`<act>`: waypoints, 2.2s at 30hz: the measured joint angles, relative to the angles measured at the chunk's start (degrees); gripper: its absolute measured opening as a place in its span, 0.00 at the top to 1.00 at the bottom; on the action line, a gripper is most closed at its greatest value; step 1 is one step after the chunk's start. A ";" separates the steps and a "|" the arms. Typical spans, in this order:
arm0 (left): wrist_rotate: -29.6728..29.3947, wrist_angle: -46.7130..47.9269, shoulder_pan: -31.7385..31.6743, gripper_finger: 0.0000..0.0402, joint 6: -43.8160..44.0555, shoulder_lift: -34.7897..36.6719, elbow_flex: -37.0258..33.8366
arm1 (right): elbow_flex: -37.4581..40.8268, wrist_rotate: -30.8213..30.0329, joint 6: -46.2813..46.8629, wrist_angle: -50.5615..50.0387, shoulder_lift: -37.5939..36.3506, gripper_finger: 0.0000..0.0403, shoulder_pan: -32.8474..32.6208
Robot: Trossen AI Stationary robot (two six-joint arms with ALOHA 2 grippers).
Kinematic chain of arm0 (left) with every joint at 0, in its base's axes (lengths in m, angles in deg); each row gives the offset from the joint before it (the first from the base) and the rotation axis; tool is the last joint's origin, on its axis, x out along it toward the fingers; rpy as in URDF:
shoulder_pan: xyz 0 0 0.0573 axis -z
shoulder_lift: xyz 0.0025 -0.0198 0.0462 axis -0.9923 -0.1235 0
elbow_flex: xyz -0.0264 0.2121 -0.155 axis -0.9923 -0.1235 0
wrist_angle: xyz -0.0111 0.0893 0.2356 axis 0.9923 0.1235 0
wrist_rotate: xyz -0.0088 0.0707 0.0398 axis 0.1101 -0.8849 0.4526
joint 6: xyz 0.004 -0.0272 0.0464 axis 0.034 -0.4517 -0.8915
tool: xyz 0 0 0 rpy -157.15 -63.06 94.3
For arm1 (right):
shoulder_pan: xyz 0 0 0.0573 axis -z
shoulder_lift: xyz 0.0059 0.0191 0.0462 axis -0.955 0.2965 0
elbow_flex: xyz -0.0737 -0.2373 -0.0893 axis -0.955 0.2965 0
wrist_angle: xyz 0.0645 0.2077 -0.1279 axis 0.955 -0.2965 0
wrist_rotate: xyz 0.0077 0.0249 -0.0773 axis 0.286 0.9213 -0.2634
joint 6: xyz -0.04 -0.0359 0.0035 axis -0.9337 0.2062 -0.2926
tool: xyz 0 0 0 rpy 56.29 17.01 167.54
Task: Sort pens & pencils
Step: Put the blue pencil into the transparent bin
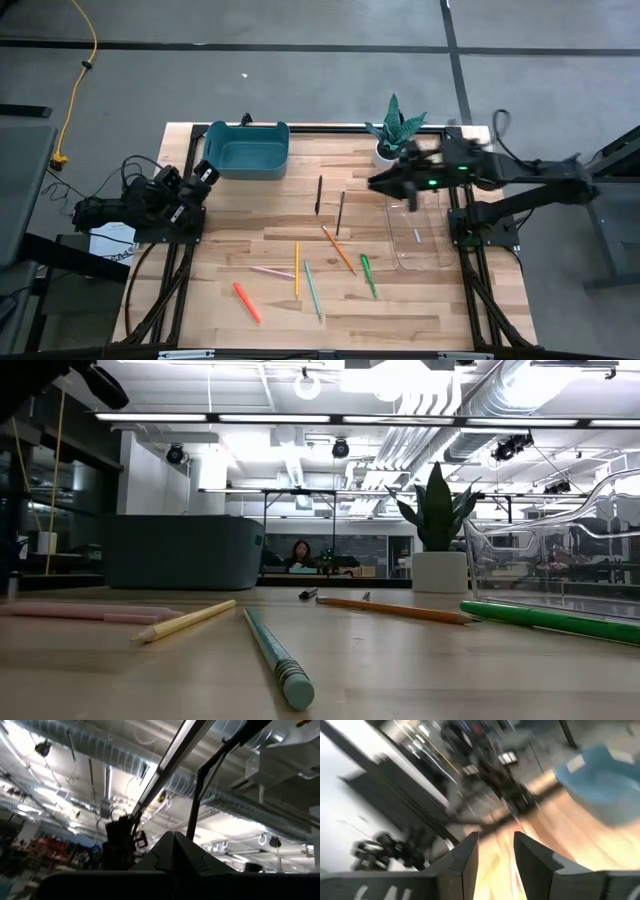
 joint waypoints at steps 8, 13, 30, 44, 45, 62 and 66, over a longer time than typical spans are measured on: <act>-0.22 6.35 0.00 1.00 -0.11 0.02 0.00 | -12.64 -0.13 1.20 -16.11 17.18 0.72 -2.01; -0.09 10.43 0.00 1.00 -0.11 0.02 0.00 | -19.45 -0.66 2.51 -21.59 26.71 0.72 -3.74; 3.74 17.64 -0.01 1.00 1.53 0.01 0.00 | -55.55 -12.16 11.53 -51.55 56.40 0.72 -5.01; 4.68 21.34 0.00 1.00 2.21 0.00 0.00 | -60.19 -13.81 14.00 -62.59 65.43 0.72 -0.92; 4.69 21.41 -0.01 1.00 2.65 0.01 -0.01 | -59.68 -13.81 13.82 -62.54 65.43 0.72 -0.90; 9.24 29.69 -0.02 1.00 3.45 0.00 0.00 | -52.38 -8.17 15.47 -58.34 65.31 0.72 -2.18; 11.55 31.15 0.00 1.00 3.45 0.00 0.00 | -52.47 -5.79 20.36 -56.99 65.06 0.72 -3.02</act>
